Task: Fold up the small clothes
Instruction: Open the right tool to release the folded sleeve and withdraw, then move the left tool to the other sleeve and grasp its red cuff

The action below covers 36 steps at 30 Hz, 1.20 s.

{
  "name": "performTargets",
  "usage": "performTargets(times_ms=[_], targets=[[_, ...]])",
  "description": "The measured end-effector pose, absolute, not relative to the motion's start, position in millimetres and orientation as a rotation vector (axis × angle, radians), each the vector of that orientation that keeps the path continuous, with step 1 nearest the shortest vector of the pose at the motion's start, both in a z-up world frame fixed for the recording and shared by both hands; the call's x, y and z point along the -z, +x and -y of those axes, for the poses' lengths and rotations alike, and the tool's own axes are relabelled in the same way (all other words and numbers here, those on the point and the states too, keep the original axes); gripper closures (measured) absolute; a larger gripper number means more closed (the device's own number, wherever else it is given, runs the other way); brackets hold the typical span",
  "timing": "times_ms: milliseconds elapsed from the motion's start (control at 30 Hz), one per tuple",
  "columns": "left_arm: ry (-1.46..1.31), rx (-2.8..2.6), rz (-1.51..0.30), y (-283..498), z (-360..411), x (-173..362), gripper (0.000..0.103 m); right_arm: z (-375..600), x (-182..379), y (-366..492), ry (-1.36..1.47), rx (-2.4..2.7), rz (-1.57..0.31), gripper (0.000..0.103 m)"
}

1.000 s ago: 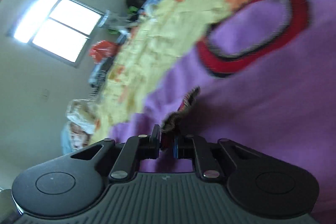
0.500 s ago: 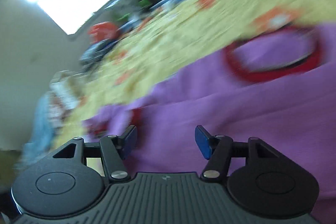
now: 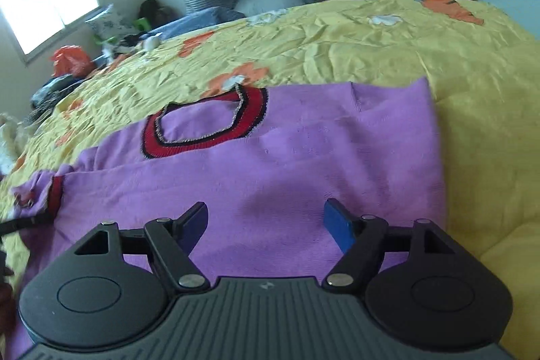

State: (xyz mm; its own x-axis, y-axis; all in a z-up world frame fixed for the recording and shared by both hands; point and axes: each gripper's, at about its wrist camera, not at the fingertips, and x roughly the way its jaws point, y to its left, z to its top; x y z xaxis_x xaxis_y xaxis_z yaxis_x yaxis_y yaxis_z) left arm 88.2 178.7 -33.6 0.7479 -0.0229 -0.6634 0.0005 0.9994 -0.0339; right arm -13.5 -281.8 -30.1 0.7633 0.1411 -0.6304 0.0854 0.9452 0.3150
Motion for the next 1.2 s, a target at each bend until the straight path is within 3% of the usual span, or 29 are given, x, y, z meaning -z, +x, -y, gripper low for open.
performTargets(times_ms=[133, 300, 467, 633, 1000, 1200], targets=[[-0.079, -0.066, -0.754, 99.2, -217.8, 33.2, 0.0, 278.2, 36.1, -16.6, 0.12, 0.063, -0.707, 0.028], [-0.094, -0.105, -0.709, 92.3, -255.2, 11.5, 0.0, 277.2, 30.3, -18.5, 0.13, 0.062, -0.715, 0.027], [0.094, -0.088, -0.612, 102.8, -265.2, -7.5, 0.0, 263.4, 20.8, -24.3, 0.062, 0.065, -0.679, 0.02], [0.286, -0.015, -0.587, 131.0, -264.8, -5.8, 0.0, 269.2, 37.3, -18.5, 0.088, 0.066, -0.718, 0.004], [0.705, 0.263, -0.343, 92.7, -256.4, 3.0, 0.0, 268.1, 38.7, -30.9, 0.108, 0.052, -0.653, 0.004], [0.819, 0.404, -0.387, 101.1, -245.7, 32.5, 0.0, 264.5, 40.0, -28.8, 0.092, 0.065, -0.659, 0.004]])
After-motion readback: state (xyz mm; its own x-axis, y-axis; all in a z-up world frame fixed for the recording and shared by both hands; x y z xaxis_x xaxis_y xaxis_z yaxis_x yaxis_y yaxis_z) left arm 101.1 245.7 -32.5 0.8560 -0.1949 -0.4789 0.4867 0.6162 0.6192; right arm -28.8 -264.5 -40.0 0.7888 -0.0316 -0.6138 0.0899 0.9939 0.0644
